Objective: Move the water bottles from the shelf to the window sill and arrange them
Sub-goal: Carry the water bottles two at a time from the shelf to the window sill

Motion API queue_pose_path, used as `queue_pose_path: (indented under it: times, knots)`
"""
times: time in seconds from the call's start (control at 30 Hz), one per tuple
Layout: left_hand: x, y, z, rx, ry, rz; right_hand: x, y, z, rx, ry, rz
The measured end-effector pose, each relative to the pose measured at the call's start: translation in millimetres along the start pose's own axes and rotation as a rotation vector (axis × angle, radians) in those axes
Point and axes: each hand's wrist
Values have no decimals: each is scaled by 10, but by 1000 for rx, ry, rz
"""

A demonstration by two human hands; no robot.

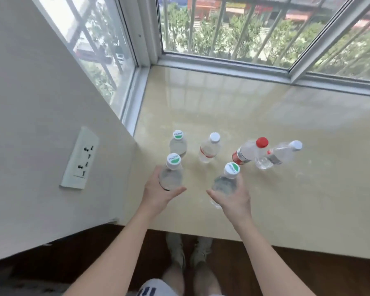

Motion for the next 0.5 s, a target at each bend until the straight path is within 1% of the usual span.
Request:
queue_pose_path:
  times: [0.07, 0.3, 0.5]
  knots:
    - [-54, -119, -116, 0, -29, 10, -108, -136, 103, -11, -11, 13]
    - [-219, -440, -445, -64, -99, 31, -489, -544, 314, 75, -3, 72]
    - [-258, -481, -781, -43, -152, 17, -644, -573, 523, 80, 44, 40]
Point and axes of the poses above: each hand's wrist, its own y-axis away from the middle knuckle, its own x-axis out of the back of the hand, z = x × y, and after that the axes turned 5 degrees about y, right-handed
